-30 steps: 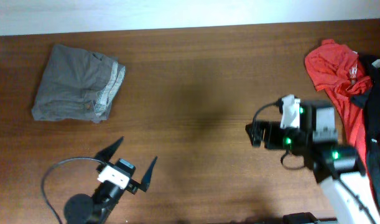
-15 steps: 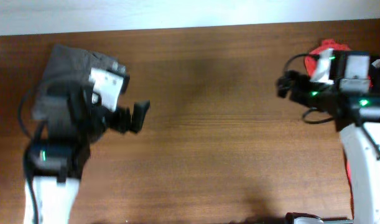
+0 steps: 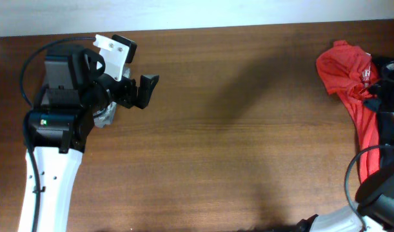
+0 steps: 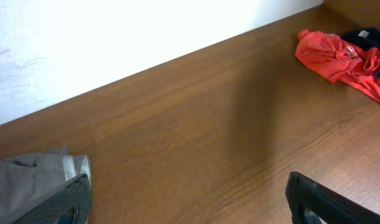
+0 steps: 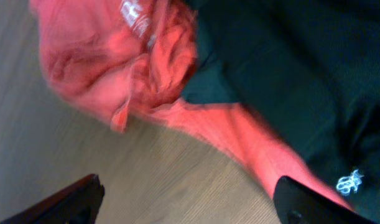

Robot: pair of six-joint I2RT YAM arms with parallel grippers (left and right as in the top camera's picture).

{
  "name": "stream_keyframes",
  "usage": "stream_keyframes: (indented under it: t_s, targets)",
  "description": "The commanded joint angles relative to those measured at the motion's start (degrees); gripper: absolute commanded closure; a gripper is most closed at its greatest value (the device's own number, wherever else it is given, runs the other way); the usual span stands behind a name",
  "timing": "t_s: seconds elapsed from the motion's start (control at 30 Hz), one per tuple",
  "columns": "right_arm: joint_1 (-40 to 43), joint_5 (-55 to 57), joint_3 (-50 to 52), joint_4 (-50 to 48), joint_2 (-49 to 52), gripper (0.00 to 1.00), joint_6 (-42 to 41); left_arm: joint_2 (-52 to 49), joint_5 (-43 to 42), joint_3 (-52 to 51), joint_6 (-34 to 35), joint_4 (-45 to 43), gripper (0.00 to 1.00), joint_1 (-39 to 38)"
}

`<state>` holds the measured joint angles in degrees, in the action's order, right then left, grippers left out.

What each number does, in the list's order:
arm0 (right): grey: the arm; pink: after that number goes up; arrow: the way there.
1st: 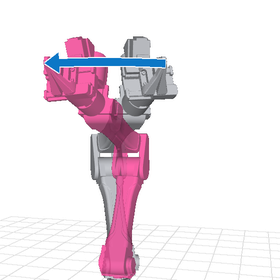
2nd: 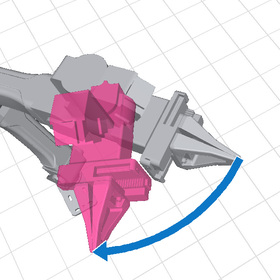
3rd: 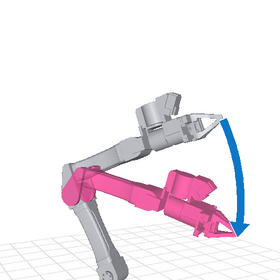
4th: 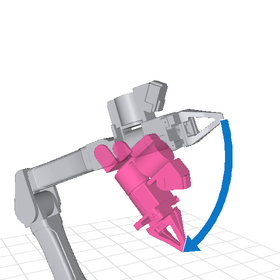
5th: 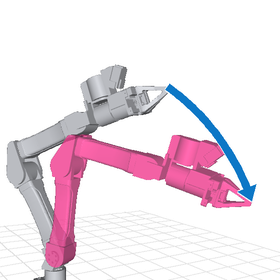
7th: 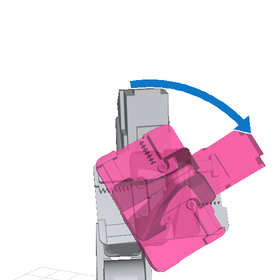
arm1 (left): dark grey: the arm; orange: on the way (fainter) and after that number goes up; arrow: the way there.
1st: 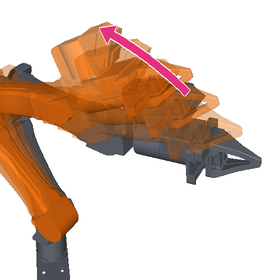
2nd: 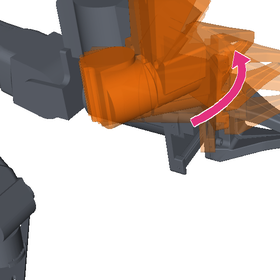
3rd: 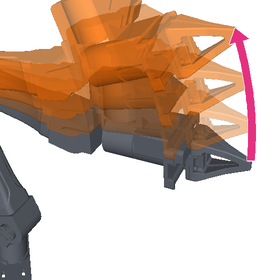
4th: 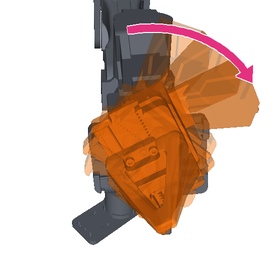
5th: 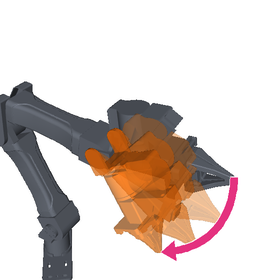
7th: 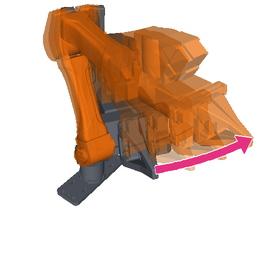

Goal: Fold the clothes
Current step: 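Reach the right gripper to the clothing pile and grasp the black shirt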

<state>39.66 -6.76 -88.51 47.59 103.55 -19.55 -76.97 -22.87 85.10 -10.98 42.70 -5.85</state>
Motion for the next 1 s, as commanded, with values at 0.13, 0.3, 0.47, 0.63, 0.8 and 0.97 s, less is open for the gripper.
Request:
stream_keyframes:
  t_s: [0.13, 0.3, 0.47, 0.63, 0.8, 0.97]
  targets:
    - [6.5, 2.8, -2.3, -7.9, 6.7, 0.15, -0.5, -4.2, 0.8, 1.4, 1.1, 0.8, 0.01, 0.0]
    - [9.5, 3.1, -2.3, -10.4, 10.0, 0.20, -0.6, -4.2, 0.6, 1.4, 1.1, 0.9, 0.01, 0.0]
    - [9.5, 3.5, -2.3, -12.6, 14.6, 0.20, -0.5, -4.2, 0.6, 1.4, 1.1, 0.8, 0.01, 0.0]
    - [9.1, 6.0, -2.3, -15.6, 16.8, 0.42, -0.4, -4.2, 0.6, 1.4, 1.1, 0.9, 0.01, 0.0]
    - [9.2, 4.1, -4.7, -15.0, 15.3, 0.96, 0.8, -4.2, 0.6, 1.4, 1.1, 0.9, 0.01, 0.0]
    - [8.9, -4.5, -8.8, -10.1, 10.6, 0.96, 0.9, -4.2, 0.6, 1.4, 1.1, 0.9, 0.01, 0.0]
